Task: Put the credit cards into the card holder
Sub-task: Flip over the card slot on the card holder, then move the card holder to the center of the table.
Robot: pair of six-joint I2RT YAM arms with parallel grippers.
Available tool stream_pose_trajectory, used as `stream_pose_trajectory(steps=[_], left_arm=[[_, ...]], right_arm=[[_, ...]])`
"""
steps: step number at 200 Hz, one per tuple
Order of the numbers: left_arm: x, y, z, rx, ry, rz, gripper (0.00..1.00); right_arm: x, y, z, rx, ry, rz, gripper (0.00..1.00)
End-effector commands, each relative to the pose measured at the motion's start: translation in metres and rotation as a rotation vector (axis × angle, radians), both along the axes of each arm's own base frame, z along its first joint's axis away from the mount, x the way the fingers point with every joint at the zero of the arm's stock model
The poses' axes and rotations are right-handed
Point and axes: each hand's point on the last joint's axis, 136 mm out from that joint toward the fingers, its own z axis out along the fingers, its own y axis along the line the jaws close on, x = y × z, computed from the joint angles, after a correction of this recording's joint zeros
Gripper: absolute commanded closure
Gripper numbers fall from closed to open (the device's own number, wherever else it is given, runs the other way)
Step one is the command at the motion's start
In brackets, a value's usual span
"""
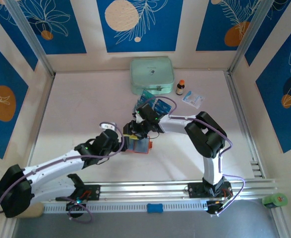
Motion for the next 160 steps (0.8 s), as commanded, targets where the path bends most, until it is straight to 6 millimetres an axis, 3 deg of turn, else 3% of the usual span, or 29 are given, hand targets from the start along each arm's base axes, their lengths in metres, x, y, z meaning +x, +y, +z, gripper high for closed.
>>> stream_pose_trajectory(steps=[1, 52, 86, 112, 160], left_arm=[[0.004, 0.003, -0.01, 0.026, 0.002, 0.012, 0.0], [0.011, -0.001, -0.024, 0.083, 0.029, 0.008, 0.0], [0.015, -0.002, -0.029, 0.105, 0.045, 0.015, 0.0], [0.017, -0.002, -0.029, 0.109, 0.046, 0.017, 0.0], [0.022, -0.006, -0.023, 0.097, 0.034, 0.005, 0.0]], right_arm=[[0.003, 0.001, 0.018, 0.029, -0.009, -0.007, 0.5], [0.005, -0.002, 0.031, 0.046, -0.027, -0.009, 0.5], [0.004, -0.021, 0.047, 0.02, -0.08, -0.027, 0.5], [-0.005, -0.054, 0.045, -0.086, -0.121, -0.057, 0.5], [-0.027, -0.131, 0.015, -0.374, -0.188, -0.132, 0.5]])
